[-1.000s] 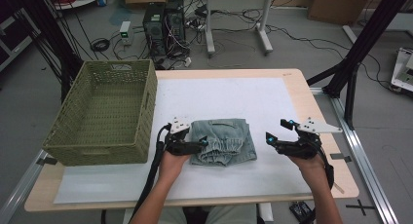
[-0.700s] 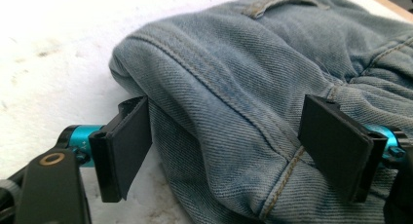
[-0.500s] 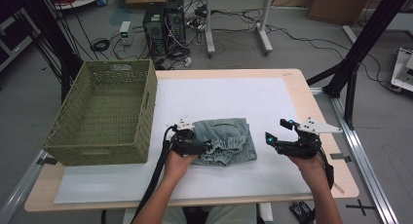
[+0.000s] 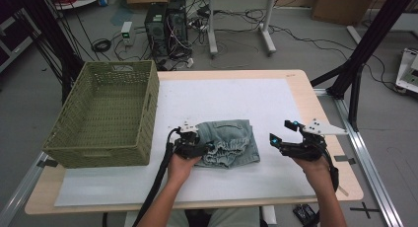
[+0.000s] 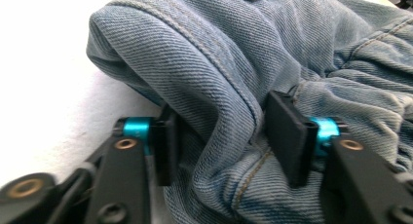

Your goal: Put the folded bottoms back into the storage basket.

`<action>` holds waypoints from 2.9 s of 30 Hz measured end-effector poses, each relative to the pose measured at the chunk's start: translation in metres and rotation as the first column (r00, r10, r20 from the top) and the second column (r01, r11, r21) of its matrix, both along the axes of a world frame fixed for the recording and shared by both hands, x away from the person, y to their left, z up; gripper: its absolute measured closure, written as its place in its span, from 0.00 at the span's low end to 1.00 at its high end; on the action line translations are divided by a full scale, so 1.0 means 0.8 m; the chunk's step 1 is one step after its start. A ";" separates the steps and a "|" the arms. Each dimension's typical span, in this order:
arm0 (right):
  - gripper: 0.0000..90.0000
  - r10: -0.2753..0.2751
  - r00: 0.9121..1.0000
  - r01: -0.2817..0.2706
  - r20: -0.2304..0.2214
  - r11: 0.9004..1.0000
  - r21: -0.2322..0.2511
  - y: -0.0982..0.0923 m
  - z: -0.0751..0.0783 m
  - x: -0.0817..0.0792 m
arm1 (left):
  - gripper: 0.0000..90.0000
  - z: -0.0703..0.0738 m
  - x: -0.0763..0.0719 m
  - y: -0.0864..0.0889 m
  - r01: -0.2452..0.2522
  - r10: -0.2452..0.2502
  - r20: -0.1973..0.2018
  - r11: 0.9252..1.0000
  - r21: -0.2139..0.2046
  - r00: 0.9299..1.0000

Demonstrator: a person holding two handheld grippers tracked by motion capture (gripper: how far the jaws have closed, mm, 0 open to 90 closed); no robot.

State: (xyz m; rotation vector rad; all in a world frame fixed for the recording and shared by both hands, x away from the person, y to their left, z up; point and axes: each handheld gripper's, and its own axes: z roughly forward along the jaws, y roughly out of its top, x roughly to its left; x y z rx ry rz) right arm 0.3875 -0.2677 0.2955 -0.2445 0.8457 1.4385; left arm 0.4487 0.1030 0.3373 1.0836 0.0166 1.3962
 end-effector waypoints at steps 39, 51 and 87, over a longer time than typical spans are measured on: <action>0.24 0.025 1.000 -0.025 0.006 0.999 0.034 -0.014 -0.002 -0.001 | 0.77 -0.028 -0.186 0.012 0.161 -0.264 0.402 0.949 0.272 0.877; 0.24 0.026 1.000 -0.026 0.004 0.999 0.034 -0.014 -0.002 -0.001 | 0.77 -0.026 -0.234 0.076 0.191 -0.282 0.487 0.955 0.229 0.827; 0.24 0.014 1.000 -0.014 -0.006 1.000 0.025 -0.007 0.002 0.003 | 0.88 -0.053 -0.291 0.251 0.213 -0.191 0.616 0.976 0.038 0.764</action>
